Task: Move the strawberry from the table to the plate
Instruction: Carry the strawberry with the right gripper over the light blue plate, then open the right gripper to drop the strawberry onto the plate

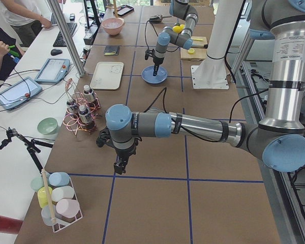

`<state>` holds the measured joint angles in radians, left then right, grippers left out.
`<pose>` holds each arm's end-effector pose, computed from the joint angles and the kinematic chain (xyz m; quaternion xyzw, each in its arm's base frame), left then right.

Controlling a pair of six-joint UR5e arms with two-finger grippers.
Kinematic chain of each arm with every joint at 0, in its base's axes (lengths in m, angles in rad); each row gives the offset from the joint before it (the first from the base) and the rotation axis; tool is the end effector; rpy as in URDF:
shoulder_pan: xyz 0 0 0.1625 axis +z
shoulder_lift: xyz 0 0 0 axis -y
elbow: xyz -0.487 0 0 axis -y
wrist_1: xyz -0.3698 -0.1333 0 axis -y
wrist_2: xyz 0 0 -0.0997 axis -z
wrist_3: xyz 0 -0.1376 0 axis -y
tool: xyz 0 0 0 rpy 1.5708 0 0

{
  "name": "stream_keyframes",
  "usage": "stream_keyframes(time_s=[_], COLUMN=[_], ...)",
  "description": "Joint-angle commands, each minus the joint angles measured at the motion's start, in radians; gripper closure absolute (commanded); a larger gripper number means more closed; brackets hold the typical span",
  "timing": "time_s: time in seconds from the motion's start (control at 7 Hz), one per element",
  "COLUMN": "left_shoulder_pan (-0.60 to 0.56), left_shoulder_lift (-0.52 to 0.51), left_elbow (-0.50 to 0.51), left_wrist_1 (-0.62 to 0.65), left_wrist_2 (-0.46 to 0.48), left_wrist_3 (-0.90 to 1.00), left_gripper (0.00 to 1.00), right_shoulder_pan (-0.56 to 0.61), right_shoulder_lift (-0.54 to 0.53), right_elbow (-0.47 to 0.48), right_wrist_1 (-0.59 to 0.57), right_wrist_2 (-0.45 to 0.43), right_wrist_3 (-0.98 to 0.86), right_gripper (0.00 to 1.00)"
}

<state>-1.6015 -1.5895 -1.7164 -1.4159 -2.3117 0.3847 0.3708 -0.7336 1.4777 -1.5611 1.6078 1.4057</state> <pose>-0.0550 -0.4731 0.6895 0.0789 0.3533 0.1658 0.9173 -0.6997 -0.4096 0.2701 0.0808 -0.3594 0.0887 0.9254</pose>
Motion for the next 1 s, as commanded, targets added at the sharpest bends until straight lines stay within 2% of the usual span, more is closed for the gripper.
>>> stream_keyframes(time_s=[0.0, 0.14, 0.43, 0.71, 0.86], left_shoulder_pan=[0.0, 0.0, 0.002, 0.002, 0.002], left_shoulder_lift=[0.0, 0.0, -0.001, -0.001, 0.002], left_elbow=[0.001, 0.0, 0.003, 0.024, 0.024], left_wrist_1=[0.0, 0.0, 0.002, -0.003, -0.005], left_wrist_2=[0.0, 0.0, 0.002, 0.003, 0.003], left_wrist_3=[0.0, -0.001, 0.003, 0.008, 0.01], left_gripper=[0.0, 0.0, 0.0, 0.0, 0.0], right_shoulder_pan=[-0.001, -0.001, 0.019, 0.153, 0.242], right_shoulder_lift=[-0.003, -0.004, -0.004, -0.038, -0.117], right_elbow=[-0.004, -0.004, 0.022, 0.088, 0.174], right_wrist_1=[0.003, 0.003, -0.001, -0.007, -0.013], right_wrist_2=[-0.006, -0.006, 0.007, 0.142, 0.209], right_wrist_3=[-0.001, 0.002, -0.019, -0.132, -0.24], right_gripper=[0.26, 0.01, 0.0, 0.0, 0.0])
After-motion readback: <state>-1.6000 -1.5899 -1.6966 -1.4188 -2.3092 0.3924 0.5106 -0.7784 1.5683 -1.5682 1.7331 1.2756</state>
